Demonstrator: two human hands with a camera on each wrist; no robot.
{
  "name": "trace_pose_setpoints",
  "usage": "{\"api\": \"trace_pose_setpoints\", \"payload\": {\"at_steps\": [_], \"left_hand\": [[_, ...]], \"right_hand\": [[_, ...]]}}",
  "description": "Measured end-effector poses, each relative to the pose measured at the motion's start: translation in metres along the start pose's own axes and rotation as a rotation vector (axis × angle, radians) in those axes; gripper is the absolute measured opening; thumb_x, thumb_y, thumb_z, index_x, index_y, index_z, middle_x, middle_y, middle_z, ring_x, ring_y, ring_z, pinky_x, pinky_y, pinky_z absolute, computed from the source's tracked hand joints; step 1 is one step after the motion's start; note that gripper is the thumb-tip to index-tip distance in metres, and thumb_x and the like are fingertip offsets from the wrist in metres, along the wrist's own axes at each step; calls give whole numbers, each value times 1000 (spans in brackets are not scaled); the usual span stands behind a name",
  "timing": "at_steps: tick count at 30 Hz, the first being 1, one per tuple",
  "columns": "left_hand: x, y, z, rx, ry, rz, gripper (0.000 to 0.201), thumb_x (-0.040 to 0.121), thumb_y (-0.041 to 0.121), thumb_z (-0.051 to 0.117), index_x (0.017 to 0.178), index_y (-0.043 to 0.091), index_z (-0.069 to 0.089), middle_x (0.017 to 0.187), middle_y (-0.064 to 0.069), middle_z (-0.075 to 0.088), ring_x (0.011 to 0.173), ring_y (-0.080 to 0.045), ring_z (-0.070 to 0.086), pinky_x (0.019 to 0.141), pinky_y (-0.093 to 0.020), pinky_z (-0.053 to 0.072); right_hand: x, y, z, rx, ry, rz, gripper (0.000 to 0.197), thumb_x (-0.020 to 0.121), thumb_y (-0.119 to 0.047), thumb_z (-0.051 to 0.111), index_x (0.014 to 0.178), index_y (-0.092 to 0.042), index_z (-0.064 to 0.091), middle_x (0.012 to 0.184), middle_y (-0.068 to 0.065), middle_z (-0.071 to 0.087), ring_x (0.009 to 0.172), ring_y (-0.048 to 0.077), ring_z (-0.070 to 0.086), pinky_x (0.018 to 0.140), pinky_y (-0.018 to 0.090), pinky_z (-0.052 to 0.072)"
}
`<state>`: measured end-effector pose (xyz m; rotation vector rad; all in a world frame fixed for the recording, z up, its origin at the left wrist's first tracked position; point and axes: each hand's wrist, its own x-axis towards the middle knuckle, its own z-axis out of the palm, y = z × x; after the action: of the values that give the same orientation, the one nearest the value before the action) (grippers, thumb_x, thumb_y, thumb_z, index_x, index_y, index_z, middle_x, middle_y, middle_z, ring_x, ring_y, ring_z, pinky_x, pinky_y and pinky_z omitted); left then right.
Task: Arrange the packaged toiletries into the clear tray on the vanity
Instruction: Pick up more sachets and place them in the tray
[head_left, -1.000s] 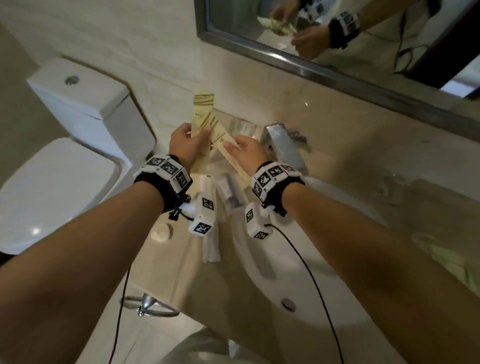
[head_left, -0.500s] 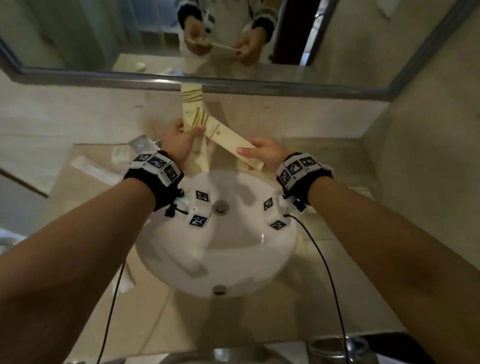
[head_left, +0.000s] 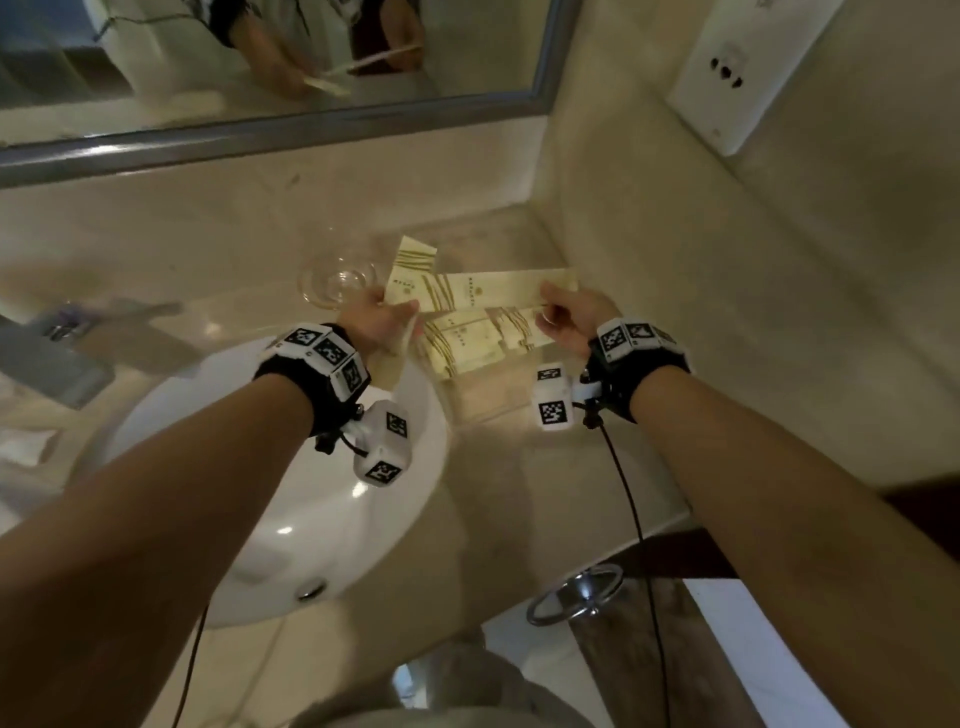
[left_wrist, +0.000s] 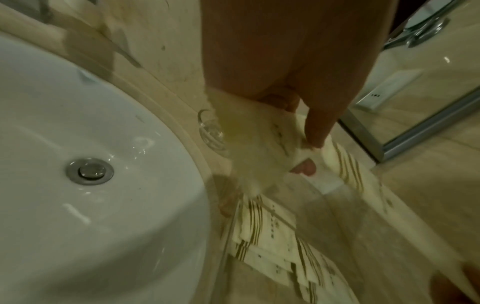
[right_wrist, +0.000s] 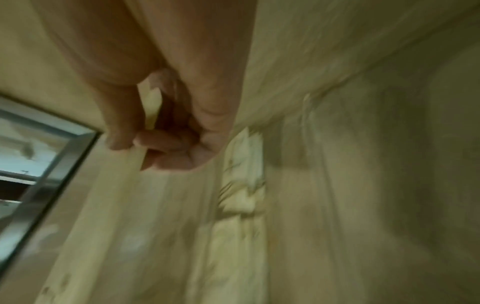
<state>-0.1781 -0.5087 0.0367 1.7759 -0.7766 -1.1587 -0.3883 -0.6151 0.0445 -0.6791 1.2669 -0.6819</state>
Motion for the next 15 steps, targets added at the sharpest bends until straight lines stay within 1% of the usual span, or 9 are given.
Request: {"api": "trace_pose_setpoints", "payload": {"at_steps": [3, 6, 7, 8, 9, 10, 11, 13, 15], "left_hand": [[3, -7, 12, 52, 89, -14, 37, 83, 31, 51, 100, 2, 65, 99, -29, 67, 82, -33, 63, 80, -45, 52], [3, -10, 22, 92, 120, -8, 42, 83, 33, 47, 100, -1, 65, 83, -21, 67, 79, -27, 60, 78, -39, 50], [4, -12, 24, 107, 125, -10, 42, 82, 35, 46, 97, 0, 65, 82, -18, 67, 79, -26, 60, 77, -37, 49], [5, -15, 26, 117, 134, -21, 44, 82, 35, 46, 97, -2, 64, 86, -18, 68, 82, -28, 62, 77, -36, 49], [7, -17, 28, 120, 143, -35, 45, 85, 34, 46, 101, -4, 63, 93, -21, 68, 87, -31, 64, 78, -36, 49], [8, -19, 29, 115, 149, -45, 45, 88, 32, 45, 105, -5, 63, 98, -25, 68, 90, -35, 65, 77, -37, 49], [8, -21, 30, 113, 151, -47, 44, 90, 32, 45, 105, -5, 62, 99, -26, 68, 90, -38, 66, 75, -36, 48], [7, -23, 31, 131, 146, -55, 39, 93, 31, 44, 102, -1, 63, 87, -21, 68, 75, -31, 63, 70, -30, 46], [9, -27, 31, 151, 150, -64, 33, 95, 31, 43, 97, 5, 63, 71, -9, 63, 62, -19, 56, 61, -26, 43]], "right_hand": [[6, 10, -32, -245, 161, 5, 18, 88, -9, 64, 74, -6, 53, 61, 6, 48, 40, 10, 44, 36, 17, 44], [14, 22, -51, -284, 225, 81, 10, 89, -5, 61, 95, 1, 56, 58, 9, 53, 47, 14, 47, 38, 19, 49], [16, 26, -53, -273, 226, 110, 15, 92, -3, 57, 104, 5, 55, 52, 11, 56, 45, 15, 48, 45, 19, 55], [17, 29, -54, -243, 206, 146, 24, 94, 0, 51, 117, 9, 51, 49, 12, 60, 44, 18, 47, 65, 21, 59], [18, 31, -51, -208, 191, 178, 33, 97, 2, 44, 129, 10, 44, 58, 15, 67, 48, 20, 46, 89, 28, 55], [18, 34, -47, -189, 178, 205, 38, 98, 3, 40, 135, 9, 38, 84, 20, 72, 57, 22, 50, 105, 34, 43], [18, 38, -41, -171, 162, 226, 41, 98, 3, 40, 139, 7, 35, 113, 23, 66, 74, 24, 59, 110, 36, 37], [20, 44, -29, -141, 139, 235, 42, 99, 1, 39, 140, 6, 34, 136, 19, 52, 108, 26, 62, 108, 34, 40], [29, 51, -20, -147, 119, 243, 41, 99, -1, 39, 139, 6, 34, 137, 16, 52, 84, 21, 63, 101, 31, 46]]}}
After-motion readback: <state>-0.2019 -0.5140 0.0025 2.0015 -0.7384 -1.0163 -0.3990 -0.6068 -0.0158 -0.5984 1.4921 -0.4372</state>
